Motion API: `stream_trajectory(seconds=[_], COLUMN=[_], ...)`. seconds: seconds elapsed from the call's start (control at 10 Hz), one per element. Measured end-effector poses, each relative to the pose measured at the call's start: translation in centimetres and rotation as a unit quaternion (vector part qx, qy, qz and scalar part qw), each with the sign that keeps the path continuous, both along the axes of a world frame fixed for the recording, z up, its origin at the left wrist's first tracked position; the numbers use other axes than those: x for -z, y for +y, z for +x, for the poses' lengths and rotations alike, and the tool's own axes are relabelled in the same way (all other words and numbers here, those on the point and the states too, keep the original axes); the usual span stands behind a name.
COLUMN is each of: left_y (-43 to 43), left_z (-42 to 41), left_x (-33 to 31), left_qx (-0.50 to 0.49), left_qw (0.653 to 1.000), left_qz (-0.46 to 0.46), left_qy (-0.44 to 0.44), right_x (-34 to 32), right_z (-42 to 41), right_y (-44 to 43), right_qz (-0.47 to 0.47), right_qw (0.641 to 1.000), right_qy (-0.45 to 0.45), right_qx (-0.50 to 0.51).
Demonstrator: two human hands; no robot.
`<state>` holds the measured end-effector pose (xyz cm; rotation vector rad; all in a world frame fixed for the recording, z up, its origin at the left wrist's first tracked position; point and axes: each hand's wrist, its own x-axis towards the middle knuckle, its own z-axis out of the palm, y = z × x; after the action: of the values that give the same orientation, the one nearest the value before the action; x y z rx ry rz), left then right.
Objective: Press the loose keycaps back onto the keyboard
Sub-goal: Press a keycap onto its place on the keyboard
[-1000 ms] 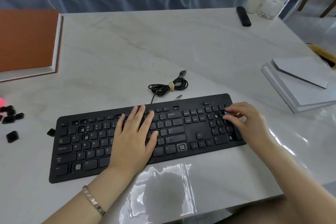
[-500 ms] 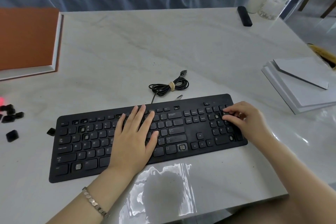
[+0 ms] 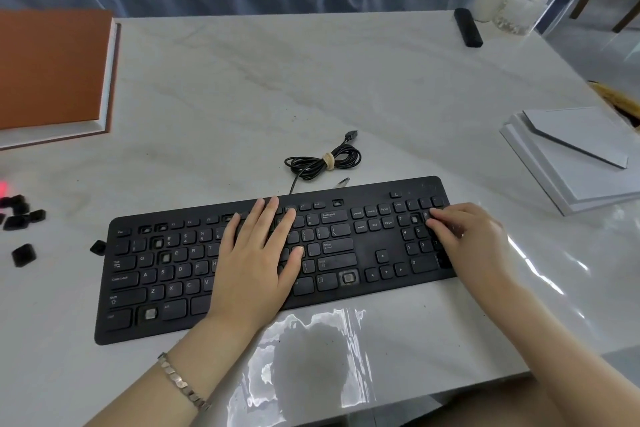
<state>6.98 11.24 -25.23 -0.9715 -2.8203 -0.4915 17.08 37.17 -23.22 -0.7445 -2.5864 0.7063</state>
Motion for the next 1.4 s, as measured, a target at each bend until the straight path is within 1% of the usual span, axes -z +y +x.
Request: stream_trajectory(seconds=[0.2,0.3,0.4,0.5,0.6,0.8,1.0,1.3,1.4], left_y=[0.0,-0.1,-0.1,0.0,0.0,-0.2,-0.1,0.0,0.0], left_z=[0.1,0.1,0.1,0.0,0.0,0.0,0.0,-0.2,-0.2], left_x=[-0.1,-0.1,-0.1,0.0,0.1,0.1,0.2,0.2,0.2], left_qx=[-0.001,0.000,0.001,0.001,0.003,0.003,0.003,0.006,0.006], left_qw=[1.000,1.000,1.000,1.000,1.000,1.000,1.000,1.000,1.000], left_qz=[-0.007,-0.009,-0.007,-0.006,-0.002,-0.003,0.001,0.007,0.009], left_qy=[0.000,0.005,0.005,0.003,-0.001,-0.005,-0.006,-0.003,-0.003], right_x=[-1.3,-1.7,-1.9,-1.8,-0.8,1.5,2.8,3.1,2.5], right_z=[-0.5,-1.1,-1.3,-1.2,-0.5,0.8,1.0,1.4,0.9], right_y=[0.1,0.2,0.2,-0.3,-0.7,-1.4,-1.4,-1.1,-0.8], right_qz=[0.004,0.017,0.005,0.003,0.016,0.117,0.137,0.163,0.148], right_qw=[0.998,0.992,0.990,0.993,0.999,0.991,0.988,0.985,0.987], right_qy=[-0.066,-0.126,-0.135,-0.112,-0.041,0.062,0.077,0.058,0.063], right_qx=[0.000,0.007,0.026,0.031,0.028,0.006,-0.007,-0.014,-0.009])
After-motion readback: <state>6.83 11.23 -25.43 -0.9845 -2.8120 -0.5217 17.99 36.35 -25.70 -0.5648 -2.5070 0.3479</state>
